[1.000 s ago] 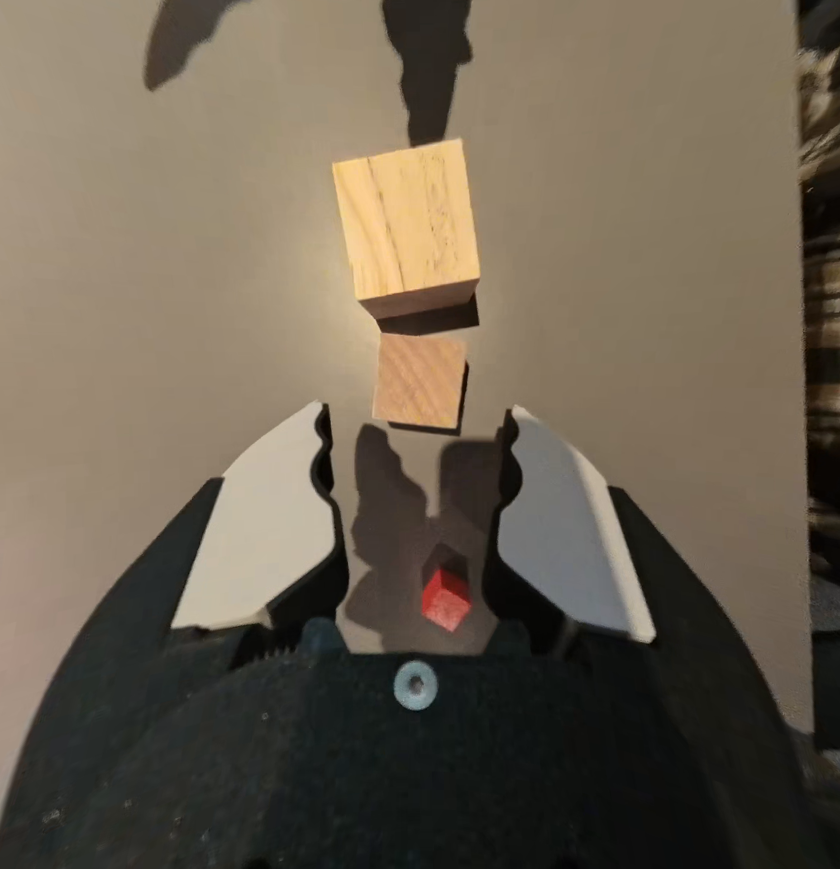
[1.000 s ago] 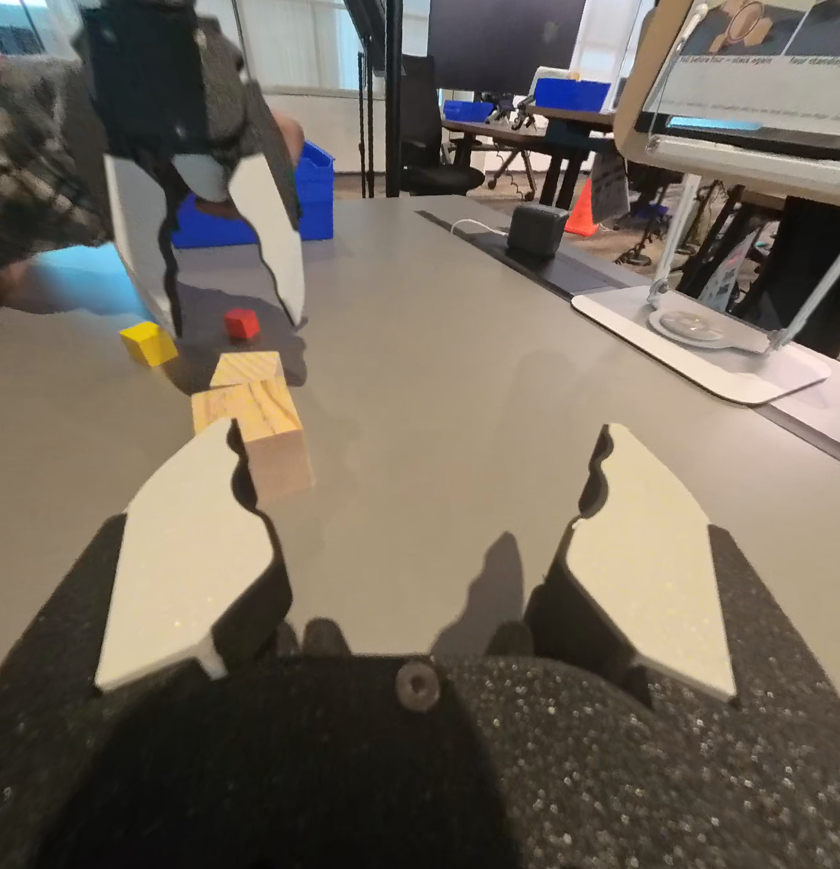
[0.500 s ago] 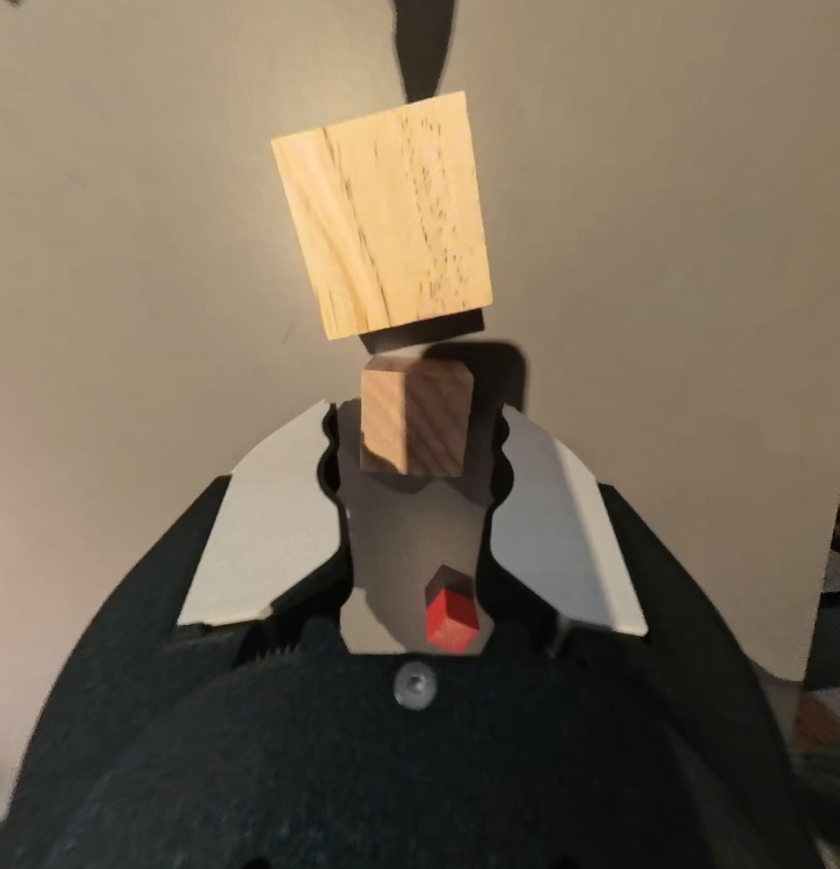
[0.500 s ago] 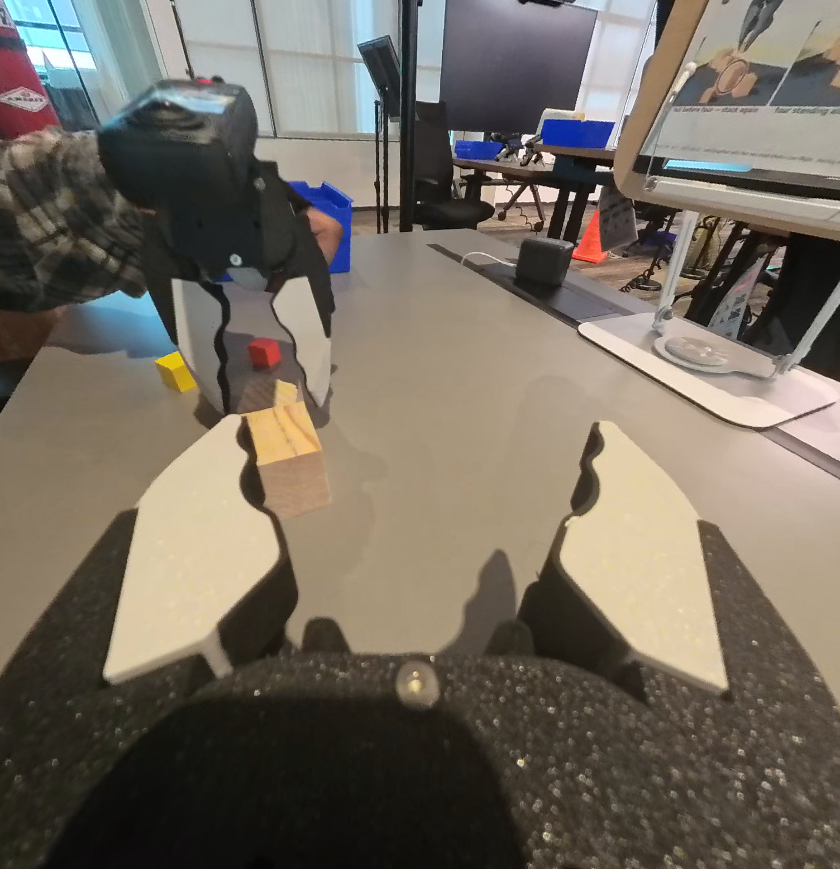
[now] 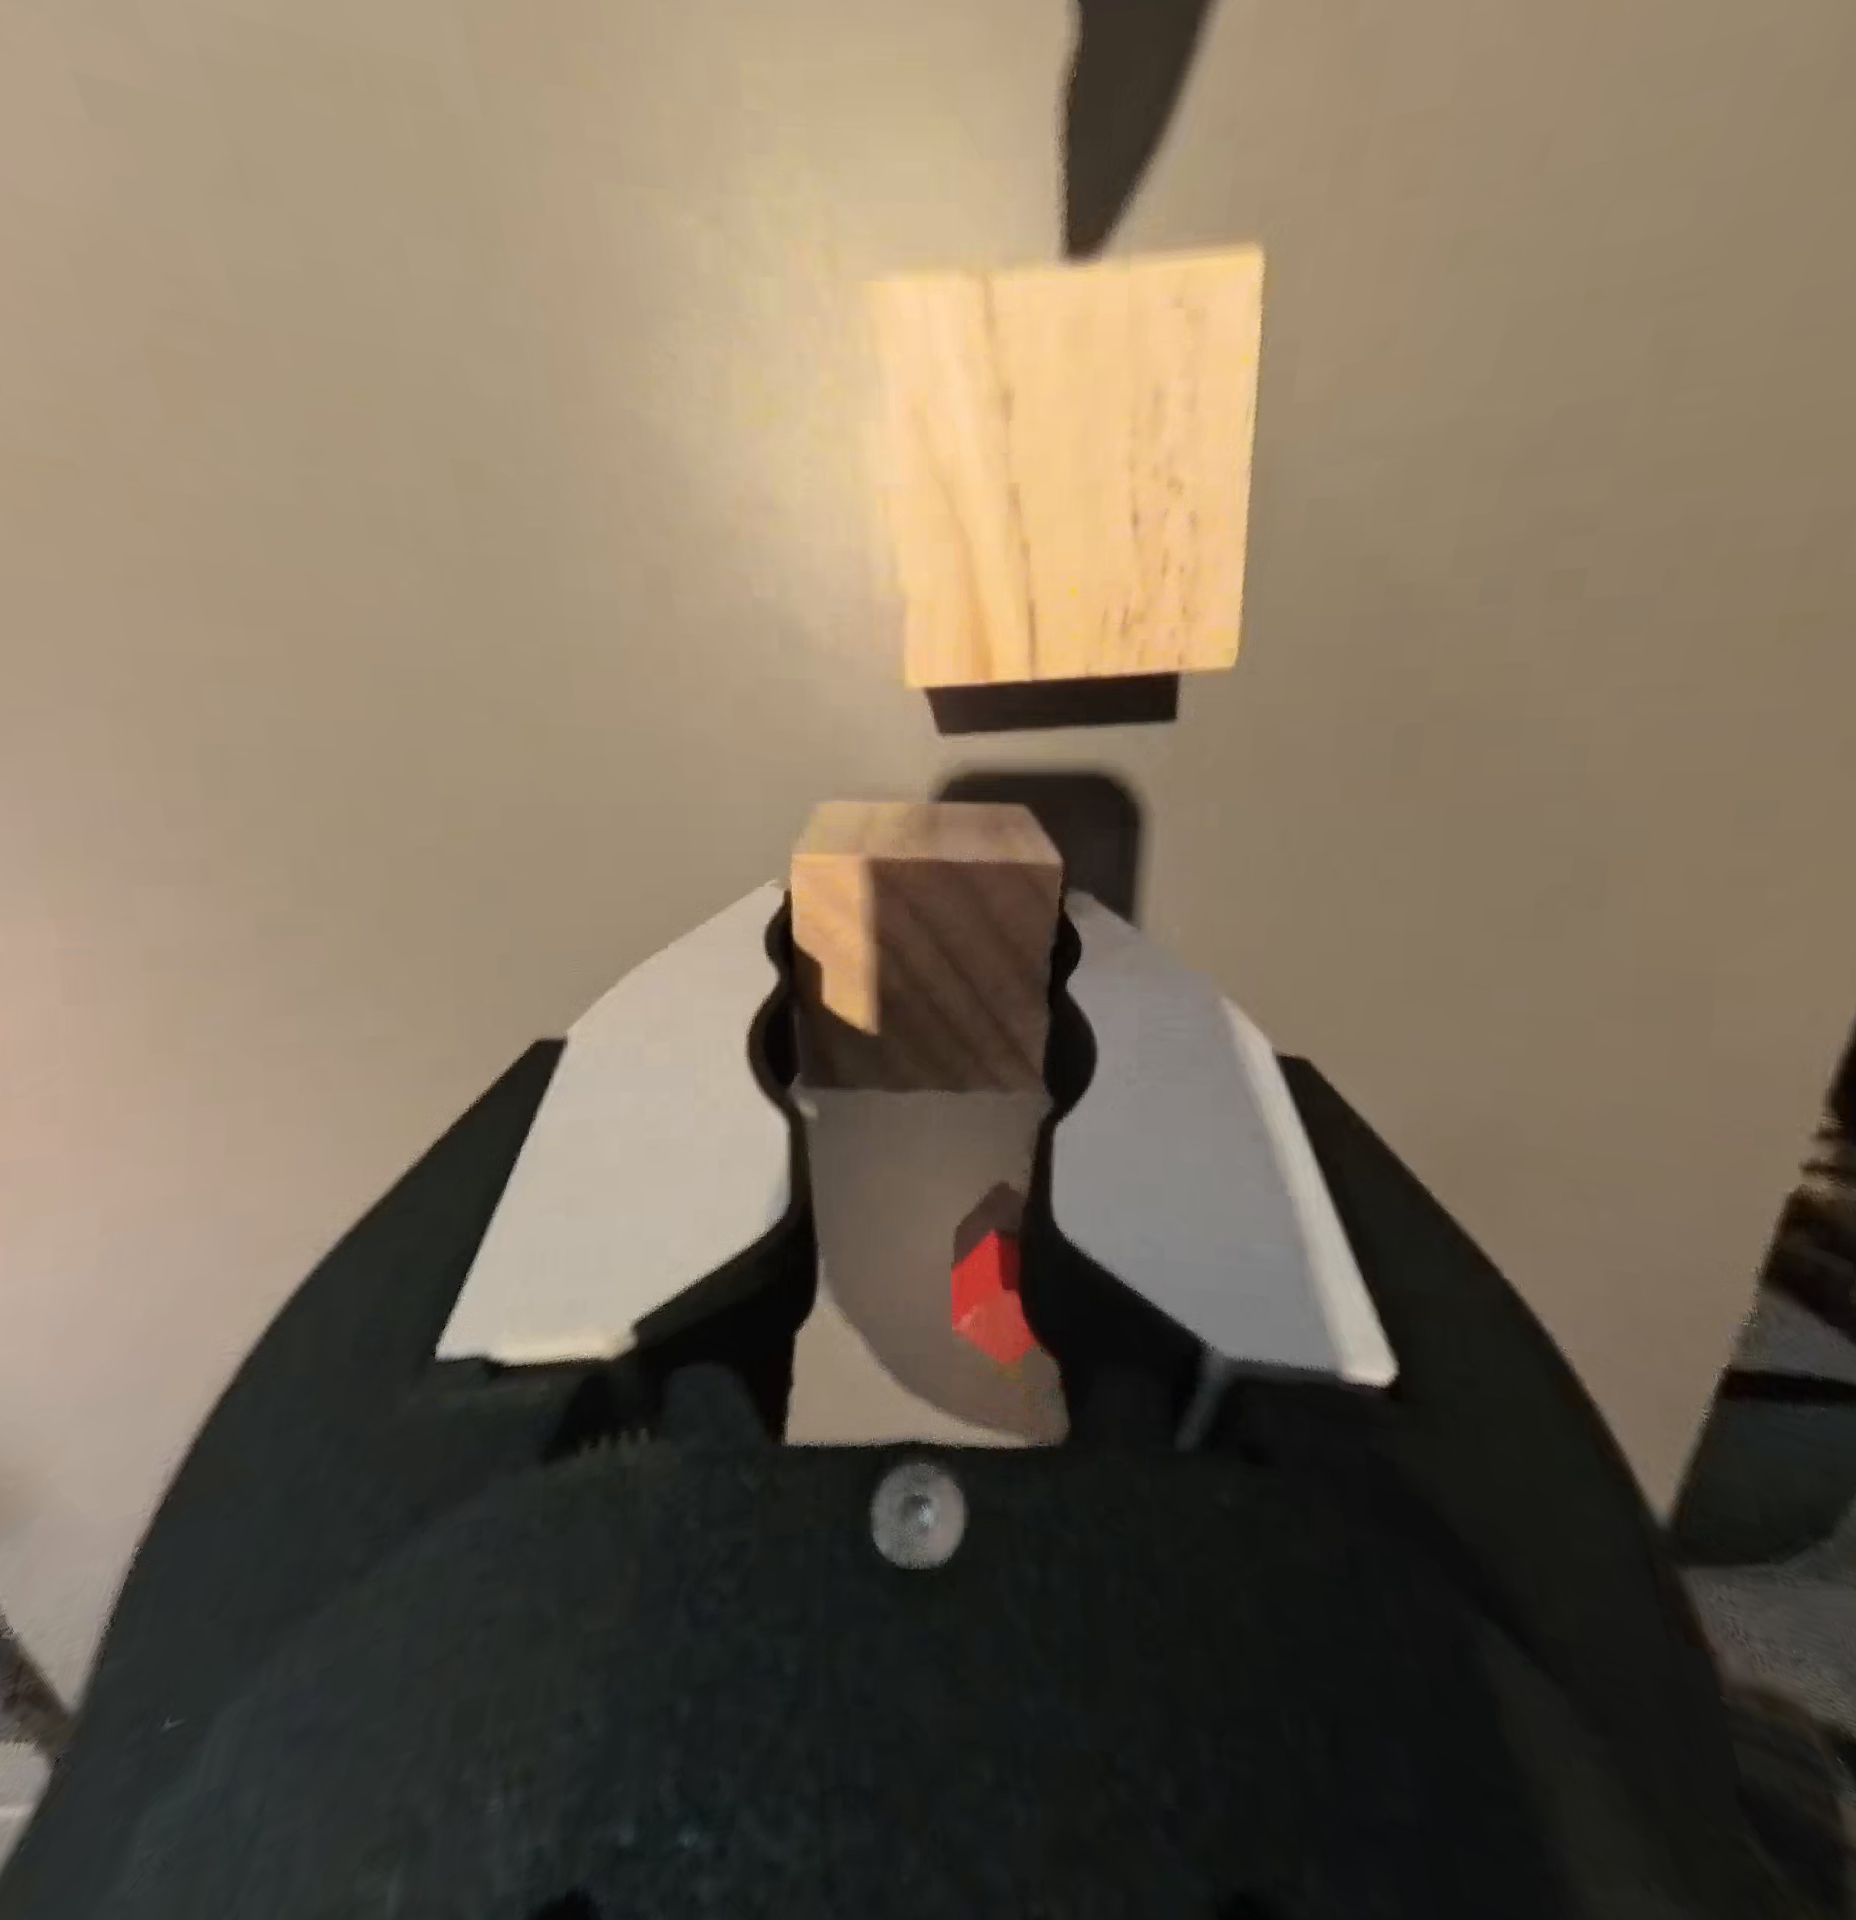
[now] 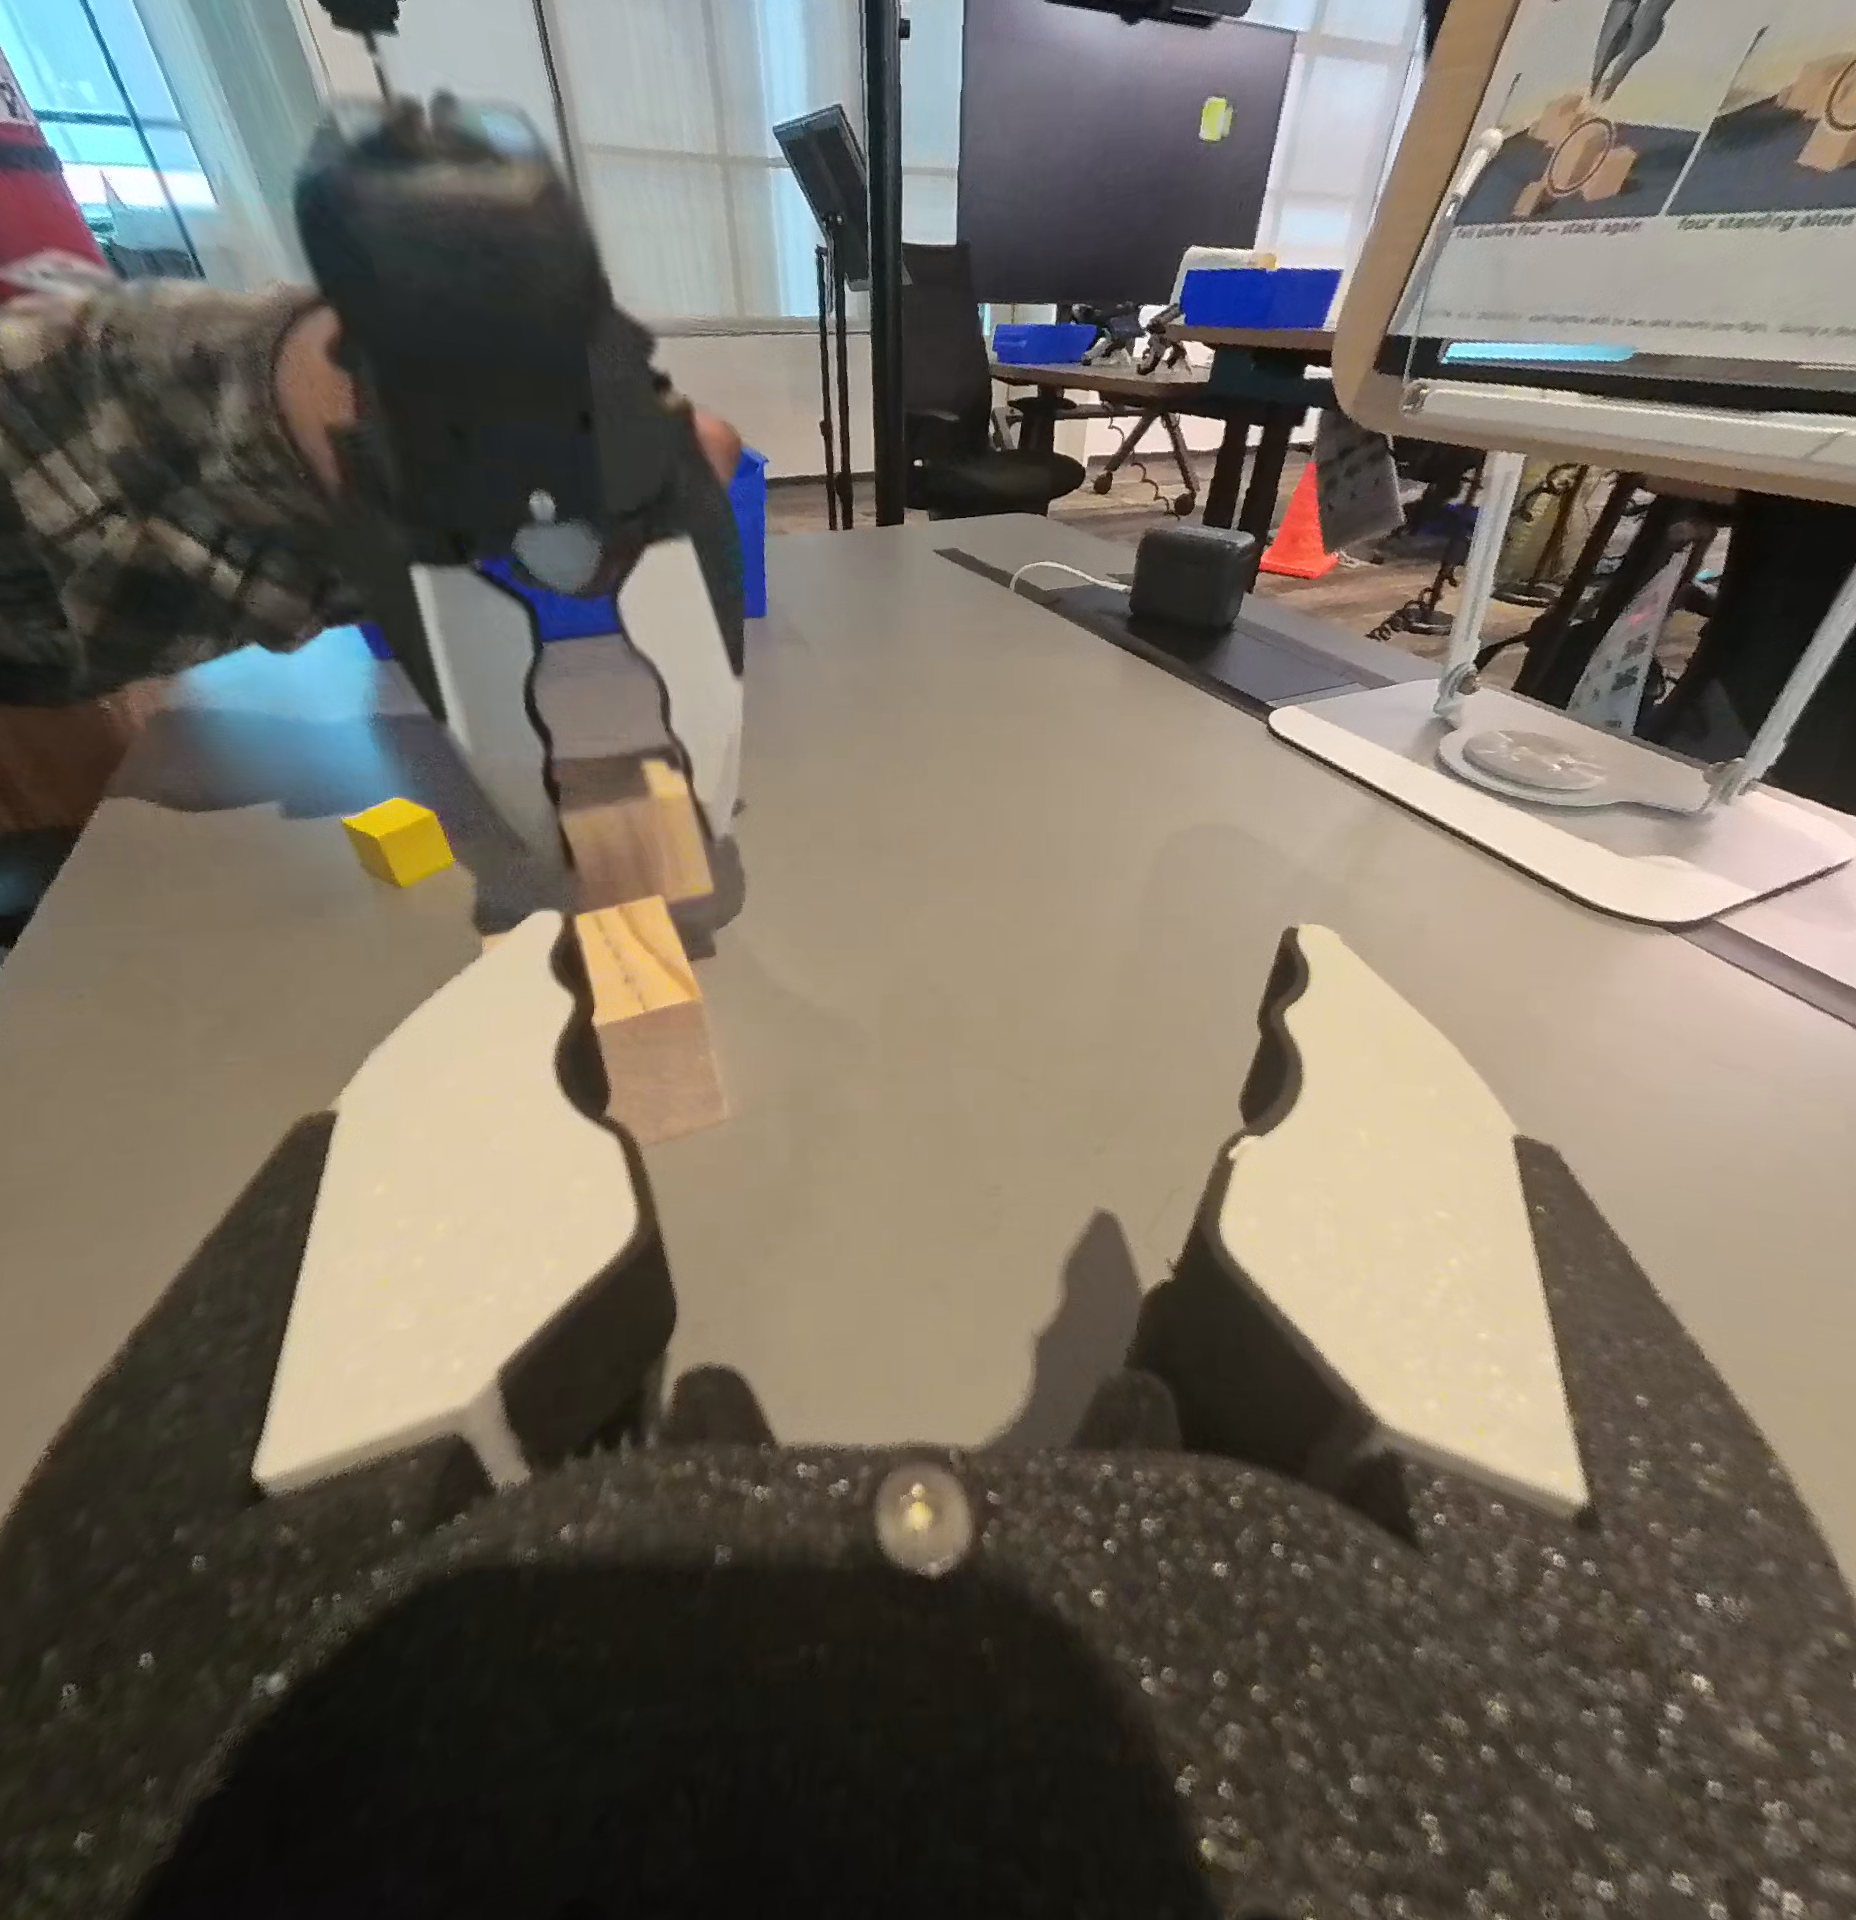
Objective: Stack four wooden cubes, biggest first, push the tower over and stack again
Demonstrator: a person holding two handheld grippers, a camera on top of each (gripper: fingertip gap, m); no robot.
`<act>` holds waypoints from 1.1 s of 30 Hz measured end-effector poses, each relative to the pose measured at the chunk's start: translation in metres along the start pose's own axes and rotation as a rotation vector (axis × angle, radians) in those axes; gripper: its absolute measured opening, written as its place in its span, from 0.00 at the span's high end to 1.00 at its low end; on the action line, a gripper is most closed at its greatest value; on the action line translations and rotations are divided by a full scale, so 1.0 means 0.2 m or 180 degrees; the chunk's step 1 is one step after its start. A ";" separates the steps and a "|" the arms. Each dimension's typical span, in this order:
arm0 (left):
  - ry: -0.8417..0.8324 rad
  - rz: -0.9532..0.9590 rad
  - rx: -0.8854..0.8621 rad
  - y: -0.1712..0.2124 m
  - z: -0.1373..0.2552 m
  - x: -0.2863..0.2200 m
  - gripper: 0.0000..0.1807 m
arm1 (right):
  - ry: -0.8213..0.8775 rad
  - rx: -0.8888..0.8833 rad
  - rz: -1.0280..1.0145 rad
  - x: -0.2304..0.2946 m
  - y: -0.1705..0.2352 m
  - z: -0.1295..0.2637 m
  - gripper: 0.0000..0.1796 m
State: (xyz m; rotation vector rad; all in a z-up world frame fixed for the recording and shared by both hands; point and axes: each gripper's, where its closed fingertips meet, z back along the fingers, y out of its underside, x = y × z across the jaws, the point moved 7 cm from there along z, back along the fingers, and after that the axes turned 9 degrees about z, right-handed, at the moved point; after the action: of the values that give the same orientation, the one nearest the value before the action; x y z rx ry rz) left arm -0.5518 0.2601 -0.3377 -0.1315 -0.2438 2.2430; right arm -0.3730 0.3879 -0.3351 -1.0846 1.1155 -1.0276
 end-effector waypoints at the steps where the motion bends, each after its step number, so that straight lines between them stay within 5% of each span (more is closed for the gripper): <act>1: 0.0006 0.0089 -0.0083 -0.02 0.05 0.00 0.75 | 0.0011 -0.0004 -0.0015 0.00 0.00 0.00 0.34; 5: 0.0103 0.0343 -0.0269 -0.14 0.17 -0.04 0.75 | 0.0001 -0.0008 -0.0072 -0.01 0.00 0.01 0.35; 12: 0.0209 0.0487 -0.0318 -0.27 0.11 -0.13 0.75 | 0.0003 -0.0017 -0.0074 -0.01 0.00 0.01 0.36; 33: 0.0121 0.0368 0.0000 -0.30 0.00 -0.15 0.75 | -0.0023 -0.0046 -0.0075 -0.01 -0.02 0.02 0.37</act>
State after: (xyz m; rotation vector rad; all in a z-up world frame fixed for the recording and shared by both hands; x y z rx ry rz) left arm -0.4869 0.2739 -0.3233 -0.1924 -0.2206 2.3527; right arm -0.3696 0.3893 -0.3313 -1.1145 1.1084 -1.0346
